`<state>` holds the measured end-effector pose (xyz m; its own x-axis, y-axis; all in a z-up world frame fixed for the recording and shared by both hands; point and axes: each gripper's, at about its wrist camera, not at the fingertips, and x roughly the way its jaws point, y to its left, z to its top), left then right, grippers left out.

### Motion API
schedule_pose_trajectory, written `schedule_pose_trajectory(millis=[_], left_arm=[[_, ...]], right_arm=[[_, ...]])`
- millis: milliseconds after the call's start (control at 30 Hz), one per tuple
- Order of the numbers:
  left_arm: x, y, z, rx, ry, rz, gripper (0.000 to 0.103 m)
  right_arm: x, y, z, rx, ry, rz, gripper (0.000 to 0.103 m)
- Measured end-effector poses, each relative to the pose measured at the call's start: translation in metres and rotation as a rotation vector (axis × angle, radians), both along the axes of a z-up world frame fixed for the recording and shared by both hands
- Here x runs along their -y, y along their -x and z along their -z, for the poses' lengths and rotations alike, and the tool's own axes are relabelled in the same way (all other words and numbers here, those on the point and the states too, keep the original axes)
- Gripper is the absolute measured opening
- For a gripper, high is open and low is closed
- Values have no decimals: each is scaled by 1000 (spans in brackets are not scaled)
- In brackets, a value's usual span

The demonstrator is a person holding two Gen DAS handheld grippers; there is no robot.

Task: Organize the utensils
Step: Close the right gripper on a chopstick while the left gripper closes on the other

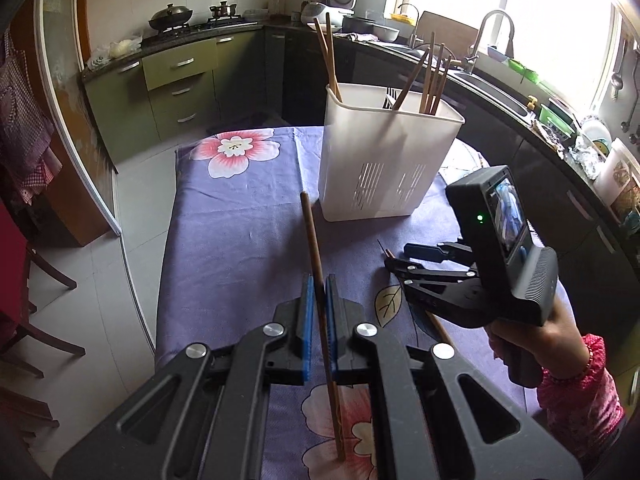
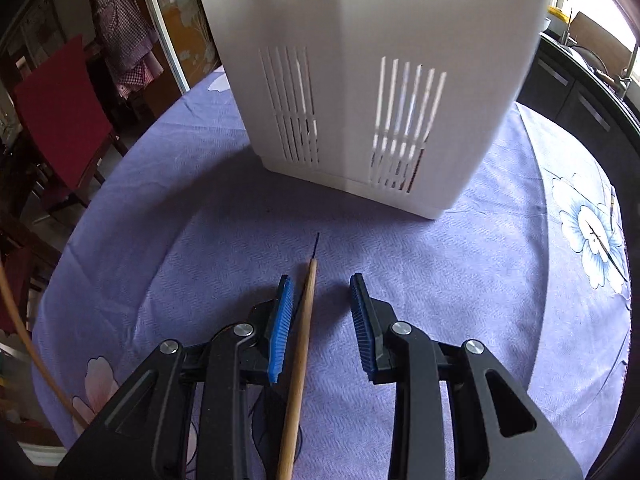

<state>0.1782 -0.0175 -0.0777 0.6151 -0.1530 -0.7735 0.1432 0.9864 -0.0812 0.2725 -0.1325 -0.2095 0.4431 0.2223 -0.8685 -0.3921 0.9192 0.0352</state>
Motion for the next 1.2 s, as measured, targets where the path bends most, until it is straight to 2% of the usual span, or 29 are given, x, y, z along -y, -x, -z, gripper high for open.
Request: schedule_pose_trajectory(millis=[100, 167, 233, 400, 500, 833, 1033, 1200], left_arm=[[-5, 2, 0, -2, 6, -6, 6], [-9, 3, 1, -3, 10, -9, 6], [-10, 3, 1, -4, 12, -11, 6], [-12, 4, 2, -3, 16, -11, 6], [-12, 5, 1, -1, 12, -11, 6], [-8, 13, -12, 41, 6, -9, 6], [-4, 18, -18, 52, 1, -1, 6], [-4, 3, -3, -16, 3, -5, 6]], right_arm=[[-6, -3, 1, 11, 22, -4, 28], [-11, -3, 2, 12, 20, -12, 13], [-12, -5, 1, 6, 20, -11, 7], [-7, -4, -13, 29, -16, 1, 6], [1, 4, -33, 57, -61, 11, 6], [47, 54, -121, 253, -207, 31, 6], [77, 93, -157, 355, -249, 56, 6], [99, 124, -186, 413, -273, 70, 6]])
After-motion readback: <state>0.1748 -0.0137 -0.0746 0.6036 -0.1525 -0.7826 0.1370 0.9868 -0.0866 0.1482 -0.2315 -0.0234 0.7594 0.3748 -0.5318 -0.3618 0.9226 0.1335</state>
